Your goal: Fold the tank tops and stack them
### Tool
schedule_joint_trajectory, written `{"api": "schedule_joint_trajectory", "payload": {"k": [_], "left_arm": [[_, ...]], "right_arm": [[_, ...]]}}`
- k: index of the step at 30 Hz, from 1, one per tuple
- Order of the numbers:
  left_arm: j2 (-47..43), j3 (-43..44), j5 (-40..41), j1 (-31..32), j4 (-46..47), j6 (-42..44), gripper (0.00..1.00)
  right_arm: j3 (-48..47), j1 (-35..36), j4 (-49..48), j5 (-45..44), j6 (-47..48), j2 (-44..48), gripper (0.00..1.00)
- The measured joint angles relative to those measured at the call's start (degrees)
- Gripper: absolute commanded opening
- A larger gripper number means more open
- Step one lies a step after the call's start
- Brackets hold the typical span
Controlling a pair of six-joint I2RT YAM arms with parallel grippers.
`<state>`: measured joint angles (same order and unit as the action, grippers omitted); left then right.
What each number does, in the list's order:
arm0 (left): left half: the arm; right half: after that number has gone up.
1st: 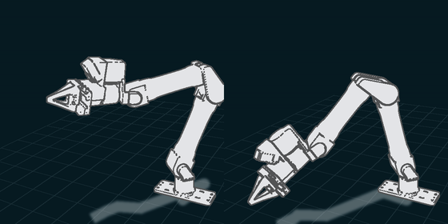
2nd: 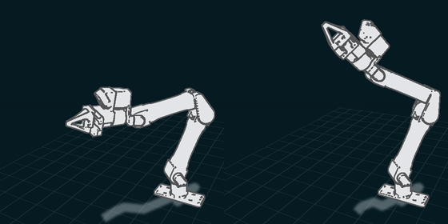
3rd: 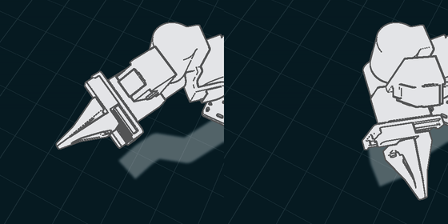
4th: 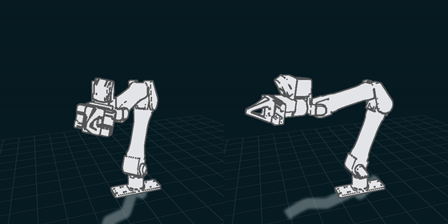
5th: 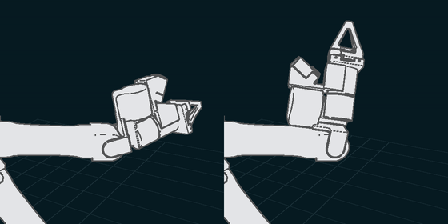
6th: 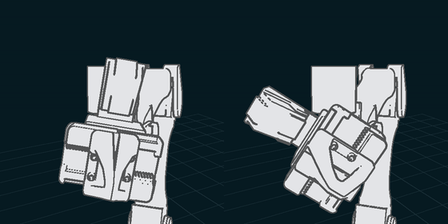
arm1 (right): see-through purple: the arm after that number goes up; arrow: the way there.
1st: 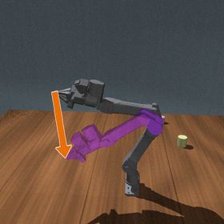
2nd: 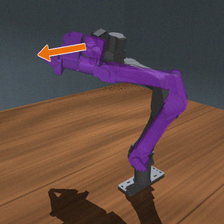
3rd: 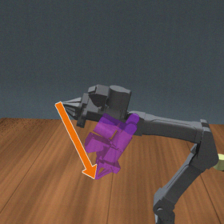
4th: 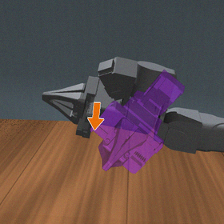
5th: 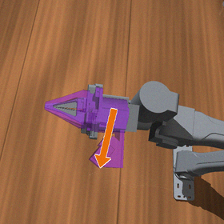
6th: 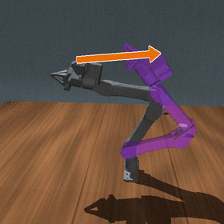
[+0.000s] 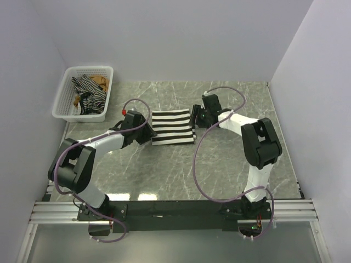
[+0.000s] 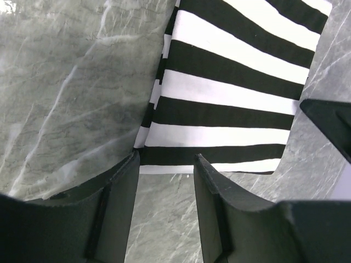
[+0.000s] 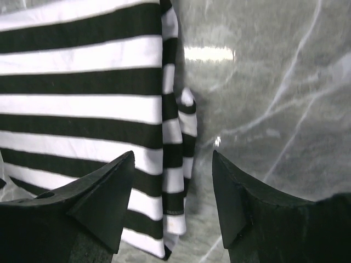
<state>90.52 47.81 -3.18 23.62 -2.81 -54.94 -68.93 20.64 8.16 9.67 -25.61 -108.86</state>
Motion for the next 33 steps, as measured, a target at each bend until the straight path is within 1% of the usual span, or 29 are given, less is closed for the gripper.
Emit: {"api": "schedule_joint_trajectory", "payload": {"k": [2, 8, 11, 14, 17, 18, 20, 21, 22, 26, 30, 33], "left_arm": [[0.0, -0.1, 0.0, 0.0, 0.0, 0.0, 0.49], [0.0, -0.5, 0.0, 0.0, 0.0, 0.0, 0.49], [0.0, -0.5, 0.0, 0.0, 0.0, 0.0, 0.49], [0.0, -0.5, 0.0, 0.0, 0.0, 0.1, 0.49], [0.0, -0.5, 0.0, 0.0, -0.1, 0.2, 0.49], [0.0, -0.5, 0.0, 0.0, -0.1, 0.2, 0.49], [-0.2, -0.5, 0.0, 0.0, -0.3, 0.2, 0.48], [-0.4, -0.5, 0.0, 0.0, -0.6, 0.3, 0.48], [-0.7, -0.5, 0.0, 0.0, -1.1, 0.3, 0.48], [-3.3, -0.5, 0.0, 0.0, -3.0, 0.9, 0.49], [-7.2, -0.2, -0.3, 0.0, -5.7, 2.3, 0.49], [-9.5, 1.0, -0.7, 0.0, -8.2, 3.7, 0.49]], "right_arm": [[-1.1, 0.1, 0.0, -0.4, 0.0, -0.9, 0.64], [-1.5, 1.2, 0.5, -2.6, 0.0, -2.8, 0.57], [-2.2, 2.3, 0.5, -3.4, 0.0, -3.4, 0.57], [-3.1, 3.7, 0.4, -4.3, 0.0, -4.1, 0.53], [-3.3, 4.5, 0.4, -5.0, 0.0, -4.5, 0.42], [-3.6, 4.7, 0.5, -5.2, 0.0, -4.7, 0.30], [-3.9, 4.7, 0.8, -5.7, 0.0, -5.1, 0.17], [-4.2, 4.7, 1.3, -6.0, -0.1, -5.2, 0.05], [-4.6, 4.7, 2.0, -6.4, -0.1, -5.4, 0.01], [-9.4, 4.8, 8.5, -10.7, 0.8, -6.7, 0.00], [-17.6, 3.9, 16.4, -17.2, 3.5, -9.7, 0.00], [-24.5, 1.9, 21.3, -21.5, 5.9, -12.6, 0.00]]}}
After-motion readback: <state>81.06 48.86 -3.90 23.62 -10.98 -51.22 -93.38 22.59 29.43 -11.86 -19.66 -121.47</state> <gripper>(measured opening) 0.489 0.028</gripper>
